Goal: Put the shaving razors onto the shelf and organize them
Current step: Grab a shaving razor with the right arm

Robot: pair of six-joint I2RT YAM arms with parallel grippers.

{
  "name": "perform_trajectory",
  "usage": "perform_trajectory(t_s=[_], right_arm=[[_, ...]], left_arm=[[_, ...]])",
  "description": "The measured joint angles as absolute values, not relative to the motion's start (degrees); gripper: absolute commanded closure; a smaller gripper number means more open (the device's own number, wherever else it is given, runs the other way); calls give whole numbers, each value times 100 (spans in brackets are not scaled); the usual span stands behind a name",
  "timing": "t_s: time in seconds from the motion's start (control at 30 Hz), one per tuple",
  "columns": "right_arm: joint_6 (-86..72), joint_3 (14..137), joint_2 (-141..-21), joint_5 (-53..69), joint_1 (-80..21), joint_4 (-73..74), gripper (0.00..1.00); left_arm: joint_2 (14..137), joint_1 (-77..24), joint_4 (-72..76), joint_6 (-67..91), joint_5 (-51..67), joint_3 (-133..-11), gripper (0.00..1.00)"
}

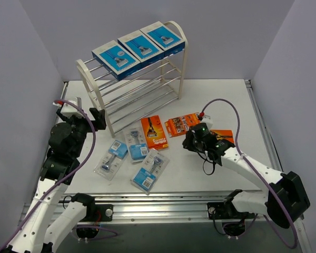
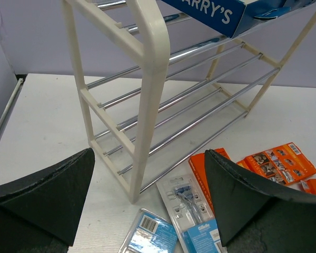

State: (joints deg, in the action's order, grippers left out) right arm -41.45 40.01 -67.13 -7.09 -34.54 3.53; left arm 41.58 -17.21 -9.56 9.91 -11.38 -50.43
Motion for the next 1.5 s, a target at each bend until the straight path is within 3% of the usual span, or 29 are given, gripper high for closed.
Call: perform_trajectory(t_s=[0.17,0.3,0.53,0.67,0.8,1.03,1.23,1.5], right_arm=[[-3562,4062,-7411,373,-3481,-276,38],[-3221,3992,-7609,1192,-3535,-939,34],[-2783,3975,-8053,1905,-3686,-1632,35],[-2558,4165,-8374,1660,-4180,-1323,46],[-2543,4788,-8764,1092,-4906,-821,50],[-2749,5035,-8919,169,-5852,-526,51],[-2775,5103,-8903,-150,-6093,-410,51],[-1247,4921,-7826,-14,-6123,-701,47]], left_arm=[[4077,-1721,-963,1026,-1013,-5050,6],[4045,-1723,-965,1033,-906,-5052,6],[3994,-1723,-967,1035,-812,-5057,6],[4032,-1723,-969,1037,-735,-5061,6],[4036,-1723,-972,1052,-694,-5061,6],[4036,-1723,-969,1094,-659,-5061,6],[4040,-1723,-969,1090,-672,-5061,6],[3999,-1723,-886,1017,-980,-5015,6]])
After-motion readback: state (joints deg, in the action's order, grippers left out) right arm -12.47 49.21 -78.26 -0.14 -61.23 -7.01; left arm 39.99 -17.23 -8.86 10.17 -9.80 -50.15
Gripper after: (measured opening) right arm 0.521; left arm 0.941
